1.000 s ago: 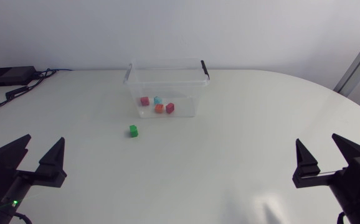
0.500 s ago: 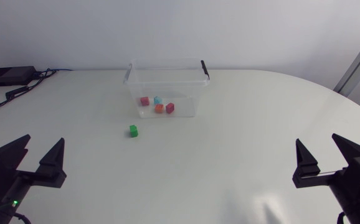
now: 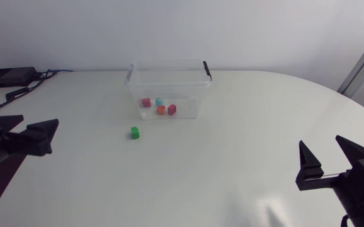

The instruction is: Place the duplo bricks in the container

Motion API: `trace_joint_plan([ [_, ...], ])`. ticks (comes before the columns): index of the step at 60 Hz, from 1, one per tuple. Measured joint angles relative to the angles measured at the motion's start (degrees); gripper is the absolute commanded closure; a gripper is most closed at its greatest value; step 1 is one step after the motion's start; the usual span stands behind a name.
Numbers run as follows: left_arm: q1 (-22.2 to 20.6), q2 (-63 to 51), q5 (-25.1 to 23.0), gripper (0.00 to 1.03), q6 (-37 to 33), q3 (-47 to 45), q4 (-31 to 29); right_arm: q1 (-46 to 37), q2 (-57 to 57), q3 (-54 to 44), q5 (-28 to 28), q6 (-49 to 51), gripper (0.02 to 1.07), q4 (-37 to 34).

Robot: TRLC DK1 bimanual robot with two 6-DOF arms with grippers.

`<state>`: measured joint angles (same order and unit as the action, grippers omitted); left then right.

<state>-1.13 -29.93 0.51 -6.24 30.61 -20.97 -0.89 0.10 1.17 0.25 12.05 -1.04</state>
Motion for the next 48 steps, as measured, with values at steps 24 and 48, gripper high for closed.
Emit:
trace_joint_plan([
  [24, -1.6, -14.8, 0.4, 0.04, -2.0, 11.1, -9.2, 0.0, 0.0, 0.0, 0.0, 0.0, 0.07, 0.0],
  [48, -3.8, -37.6, -0.5, 0.04, -10.6, 16.4, -8.5, 0.0, 0.0, 0.0, 0.0, 0.0, 0.07, 0.0],
])
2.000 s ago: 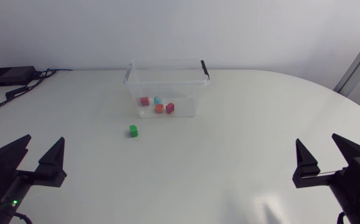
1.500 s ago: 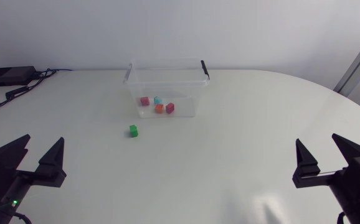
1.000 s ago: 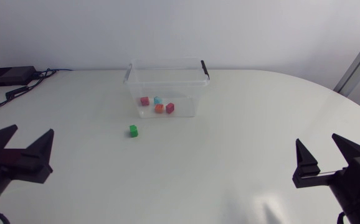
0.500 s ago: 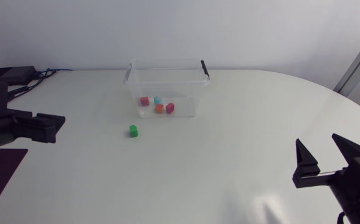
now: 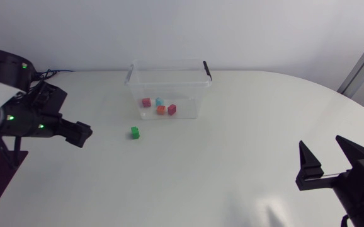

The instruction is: Place the duplo bricks in the container

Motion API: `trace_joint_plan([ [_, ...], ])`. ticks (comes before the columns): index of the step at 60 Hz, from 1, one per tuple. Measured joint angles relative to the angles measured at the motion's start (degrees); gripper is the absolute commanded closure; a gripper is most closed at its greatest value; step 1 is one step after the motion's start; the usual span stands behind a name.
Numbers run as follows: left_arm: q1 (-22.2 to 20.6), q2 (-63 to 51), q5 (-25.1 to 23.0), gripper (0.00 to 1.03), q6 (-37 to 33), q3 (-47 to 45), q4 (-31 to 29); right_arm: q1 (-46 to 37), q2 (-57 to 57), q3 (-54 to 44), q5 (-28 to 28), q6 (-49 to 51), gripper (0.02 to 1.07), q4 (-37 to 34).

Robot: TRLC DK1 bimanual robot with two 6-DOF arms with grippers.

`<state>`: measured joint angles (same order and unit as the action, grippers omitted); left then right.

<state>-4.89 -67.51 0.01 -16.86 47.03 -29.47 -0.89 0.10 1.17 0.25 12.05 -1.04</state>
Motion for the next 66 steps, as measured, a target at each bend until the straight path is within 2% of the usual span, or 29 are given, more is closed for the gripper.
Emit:
trace_joint_plan([
  [16, -7.0, -15.2, -0.1, 0.04, -9.9, 7.9, 0.0, 0.0, 0.0, 0.0, 0.0, 0.0, 0.07, 0.0],
  [31, -10.9, -26.9, -0.4, 0.04, -15.9, 15.6, 0.6, 0.0, 0.0, 0.0, 0.0, 0.0, 0.07, 0.0],
  [50, -12.2, -39.2, -3.0, 0.04, -26.6, 21.2, -0.8, 0.0, 0.0, 0.0, 0.0, 0.0, 0.07, 0.0],
  [66, -11.6, -44.7, -3.1, 0.04, -30.1, 28.6, -1.3, 0.0, 0.0, 0.0, 0.0, 0.0, 0.07, 0.0],
])
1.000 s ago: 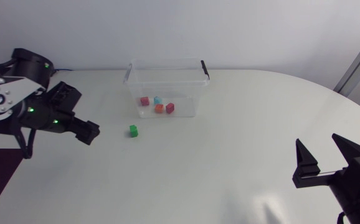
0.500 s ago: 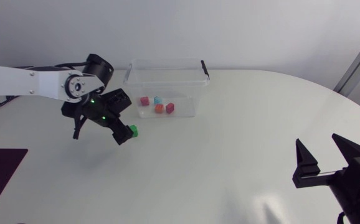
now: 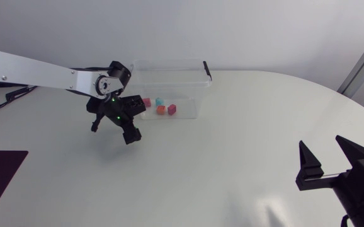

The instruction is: Place the duplo bricks in the container

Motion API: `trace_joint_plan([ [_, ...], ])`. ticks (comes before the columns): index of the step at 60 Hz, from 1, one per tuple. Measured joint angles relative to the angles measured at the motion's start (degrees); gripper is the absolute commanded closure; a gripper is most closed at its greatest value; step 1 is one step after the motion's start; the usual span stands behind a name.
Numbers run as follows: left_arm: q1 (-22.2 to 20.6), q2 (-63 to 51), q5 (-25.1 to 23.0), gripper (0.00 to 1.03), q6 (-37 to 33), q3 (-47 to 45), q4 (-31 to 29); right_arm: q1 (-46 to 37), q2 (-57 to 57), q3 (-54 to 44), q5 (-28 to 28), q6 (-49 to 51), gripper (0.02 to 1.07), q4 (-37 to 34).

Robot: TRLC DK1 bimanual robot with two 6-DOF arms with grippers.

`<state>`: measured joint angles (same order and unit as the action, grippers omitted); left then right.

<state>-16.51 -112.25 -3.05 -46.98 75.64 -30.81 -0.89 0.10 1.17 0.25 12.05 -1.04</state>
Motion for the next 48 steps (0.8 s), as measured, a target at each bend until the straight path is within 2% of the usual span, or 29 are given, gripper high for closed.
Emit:
trace_joint_plan([
  [12, 0.8, -3.6, 0.0, 0.05, -1.7, 1.7, -1.2, 0.0, 0.0, 0.0, 0.0, 0.0, 0.07, 0.0],
  [17, 1.1, -4.9, 0.0, 0.13, -1.8, 1.9, -2.1, 0.0, 0.0, 0.0, 0.0, 0.0, 0.07, 0.0],
  [20, 1.1, -5.3, -0.2, 0.27, -2.0, 2.1, -2.8, 0.0, 0.0, 0.0, 0.0, 0.0, 0.07, 0.0],
  [23, 1.1, -5.4, -0.2, 0.50, -2.4, 2.3, -3.2, 0.0, 0.0, 0.0, 0.0, 0.0, 0.07, 0.0],
  [27, 1.1, -5.4, -0.2, 0.70, -2.4, 2.4, -3.4, 0.0, 0.0, 0.0, 0.0, 0.0, 0.07, 0.0],
  [48, 1.1, -5.7, -0.1, 0.74, -2.4, 3.3, -3.6, 0.0, 0.0, 0.0, 0.0, 0.0, 0.07, 0.0],
])
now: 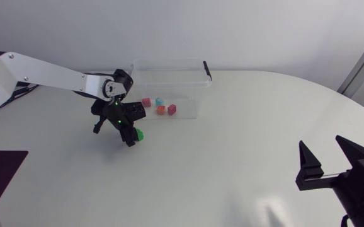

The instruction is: Place the duplo bricks in the container

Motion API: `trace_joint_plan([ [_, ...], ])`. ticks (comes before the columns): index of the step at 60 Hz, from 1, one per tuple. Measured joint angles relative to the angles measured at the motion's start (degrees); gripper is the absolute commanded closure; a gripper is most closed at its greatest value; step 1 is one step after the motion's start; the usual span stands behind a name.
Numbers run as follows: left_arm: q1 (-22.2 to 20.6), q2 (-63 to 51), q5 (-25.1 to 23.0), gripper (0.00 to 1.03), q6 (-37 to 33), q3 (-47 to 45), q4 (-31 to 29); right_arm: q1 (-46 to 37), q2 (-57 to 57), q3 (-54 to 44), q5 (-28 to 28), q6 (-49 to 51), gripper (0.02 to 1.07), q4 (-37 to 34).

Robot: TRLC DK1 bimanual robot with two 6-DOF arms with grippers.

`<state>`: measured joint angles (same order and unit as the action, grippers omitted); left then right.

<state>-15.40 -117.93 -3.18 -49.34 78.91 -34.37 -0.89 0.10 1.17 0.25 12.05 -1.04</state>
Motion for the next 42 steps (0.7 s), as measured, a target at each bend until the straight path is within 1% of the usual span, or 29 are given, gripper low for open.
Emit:
trace_joint_plan([
  [11, 0.0, 0.0, 0.0, 0.73, 0.0, 0.2, 0.2, 0.0, 0.0, 0.0, 0.0, 0.0, 0.07, 0.0],
  [12, 0.0, 0.0, 0.0, 0.69, 0.1, 0.2, 0.2, 0.0, 0.0, 0.0, 0.0, 0.0, 0.07, 0.0],
  [13, 0.0, 0.0, 0.0, 0.61, 0.3, 0.2, 0.2, 0.0, 0.0, 0.0, 0.0, 0.0, 0.07, 0.0],
  [15, 0.0, -0.1, 0.0, 0.36, 0.6, 0.2, 0.2, 0.0, 0.0, 0.0, 0.0, 0.0, 0.07, 0.0],
  [16, 0.0, -0.1, 0.0, 0.25, 0.8, 0.2, 0.2, 0.0, 0.0, 0.0, 0.0, 0.0, 0.07, 0.0],
  [17, 0.0, -0.1, 0.0, 0.17, 0.9, 0.2, 0.2, 0.0, 0.0, 0.0, 0.0, 0.0, 0.07, 0.0],
  [18, 0.0, -0.1, 0.0, 0.12, 0.9, 0.2, 0.2, 0.0, 0.0, 0.0, 0.0, 0.0, 0.07, 0.0],
  [19, 0.0, -0.1, 0.0, 0.09, 0.9, 0.2, 0.2, 0.0, 0.0, 0.0, 0.0, 0.0, 0.07, 0.0],
  [24, -0.1, -0.1, 0.0, 0.06, 1.4, 0.2, 0.2, 0.0, 0.0, 0.0, 0.0, 0.0, 0.07, 0.0],
  [32, -1.0, -0.1, 0.0, 0.06, 1.8, 0.1, 0.0, 0.0, 0.0, 0.0, 0.0, 0.0, 0.07, 0.0],
  [42, -2.7, -0.1, 0.0, 0.06, 4.6, -0.2, -0.7, 0.0, 0.0, 0.0, 0.0, 0.0, 0.07, 0.0],
])
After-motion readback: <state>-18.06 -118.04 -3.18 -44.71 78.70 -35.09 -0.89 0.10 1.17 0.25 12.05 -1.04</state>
